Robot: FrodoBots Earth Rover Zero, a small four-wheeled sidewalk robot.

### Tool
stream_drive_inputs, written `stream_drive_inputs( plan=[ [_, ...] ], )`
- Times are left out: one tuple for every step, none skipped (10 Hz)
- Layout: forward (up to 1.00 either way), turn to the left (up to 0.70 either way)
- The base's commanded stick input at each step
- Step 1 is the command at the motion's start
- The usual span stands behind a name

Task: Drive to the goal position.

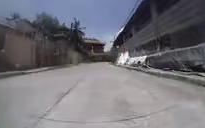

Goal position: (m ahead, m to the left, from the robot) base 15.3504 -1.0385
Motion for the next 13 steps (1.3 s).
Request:
stream_drive_inputs(
  plan=[
    [0.85, 0.00],
    [0.85, 0.00],
    [0.85, 0.00],
    [0.85, 0.00],
    [0.85, 0.00],
    [0.85, 0.00],
    [0.85, -0.20],
    [0.85, -0.34],
    [0.85, -0.34],
    [0.85, -0.34],
    [0.85, -0.34],
    [0.85, -0.34],
    [0.85, -0.34]
  ],
)
